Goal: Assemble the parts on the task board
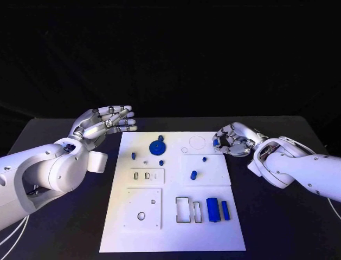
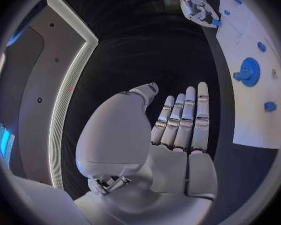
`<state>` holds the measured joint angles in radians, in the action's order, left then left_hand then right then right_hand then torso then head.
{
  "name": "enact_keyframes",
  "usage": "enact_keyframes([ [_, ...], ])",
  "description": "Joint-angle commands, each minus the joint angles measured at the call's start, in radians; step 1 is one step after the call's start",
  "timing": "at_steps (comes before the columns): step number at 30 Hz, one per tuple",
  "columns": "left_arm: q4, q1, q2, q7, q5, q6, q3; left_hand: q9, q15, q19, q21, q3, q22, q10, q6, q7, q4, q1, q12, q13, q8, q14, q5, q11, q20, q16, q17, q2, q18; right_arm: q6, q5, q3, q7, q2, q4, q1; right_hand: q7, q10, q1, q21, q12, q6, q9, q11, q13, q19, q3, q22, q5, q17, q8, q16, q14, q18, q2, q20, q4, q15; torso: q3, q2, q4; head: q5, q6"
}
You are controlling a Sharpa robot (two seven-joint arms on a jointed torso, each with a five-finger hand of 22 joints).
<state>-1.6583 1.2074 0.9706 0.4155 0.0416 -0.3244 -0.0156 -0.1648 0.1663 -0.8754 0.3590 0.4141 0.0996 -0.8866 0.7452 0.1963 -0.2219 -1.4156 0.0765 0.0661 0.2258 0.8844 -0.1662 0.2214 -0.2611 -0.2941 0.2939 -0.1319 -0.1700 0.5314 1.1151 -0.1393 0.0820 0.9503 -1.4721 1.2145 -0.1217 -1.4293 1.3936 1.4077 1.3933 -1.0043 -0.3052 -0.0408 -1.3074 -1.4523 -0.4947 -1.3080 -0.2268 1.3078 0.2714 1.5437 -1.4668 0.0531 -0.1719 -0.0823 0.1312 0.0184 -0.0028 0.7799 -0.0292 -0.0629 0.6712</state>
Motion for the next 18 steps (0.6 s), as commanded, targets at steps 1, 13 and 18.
enact_keyframes([
  [1, -0.001, 0.0, -0.002, 0.007, -0.001, 0.015, -0.001, -0.001, 0.0, 0.005, 0.005, -0.003, -0.001, 0.006, -0.01, 0.077, 0.001, 0.012, 0.004, 0.0, -0.001, -0.009, 0.005, -0.001, 0.001, -0.005, 0.001, 0.003, -0.011, 0.03, 0.007, 0.001, -0.013, 0.005, -0.035, 0.002, -0.002, -0.004, -0.001, 0.005, 0.003, -0.002, -0.006, 0.0, -0.067, -0.007, -0.007, -0.133, -0.003, 0.195, 0.007, 0.005, -0.089, -0.007, 0.011, -0.001, 0.001, 0.008, -0.0032, -0.004, 0.0035, 0.0, -0.001],
  [13, 0.027, 0.0, -0.023, 0.004, -0.002, 0.018, 0.002, -0.001, 0.0, 0.005, 0.005, -0.003, -0.001, 0.006, -0.01, 0.077, 0.001, 0.012, 0.004, 0.0, -0.001, -0.009, 0.005, -0.001, 0.001, -0.005, 0.001, 0.003, -0.011, 0.024, 0.083, 0.002, -0.171, -0.048, -0.192, 0.014, -0.004, -0.001, -0.01, 0.001, -0.002, 0.007, -0.005, -0.002, -0.063, -0.005, -0.014, -0.131, 0.003, 0.19, 0.007, 0.003, -0.088, -0.006, 0.006, -0.001, -0.004, 0.006, -0.0097, -0.023, 0.0092, 0.018, 0.011],
  [18, 0.038, -0.001, -0.033, -0.003, -0.001, 0.022, 0.005, -0.001, 0.001, 0.006, 0.005, -0.003, -0.001, 0.006, -0.01, 0.077, 0.001, 0.014, 0.004, 0.0, -0.001, -0.01, 0.005, -0.001, 0.001, -0.005, 0.001, 0.002, -0.011, 0.009, 0.114, 0.001, -0.248, -0.122, -0.219, 0.014, -0.005, -0.001, -0.013, 0.003, -0.002, 0.007, -0.005, -0.002, -0.063, -0.006, -0.016, -0.133, 0.004, 0.188, 0.008, 0.002, -0.087, -0.007, 0.005, -0.001, -0.005, 0.006, -0.0116, -0.029, 0.0111, 0.036, 0.019],
])
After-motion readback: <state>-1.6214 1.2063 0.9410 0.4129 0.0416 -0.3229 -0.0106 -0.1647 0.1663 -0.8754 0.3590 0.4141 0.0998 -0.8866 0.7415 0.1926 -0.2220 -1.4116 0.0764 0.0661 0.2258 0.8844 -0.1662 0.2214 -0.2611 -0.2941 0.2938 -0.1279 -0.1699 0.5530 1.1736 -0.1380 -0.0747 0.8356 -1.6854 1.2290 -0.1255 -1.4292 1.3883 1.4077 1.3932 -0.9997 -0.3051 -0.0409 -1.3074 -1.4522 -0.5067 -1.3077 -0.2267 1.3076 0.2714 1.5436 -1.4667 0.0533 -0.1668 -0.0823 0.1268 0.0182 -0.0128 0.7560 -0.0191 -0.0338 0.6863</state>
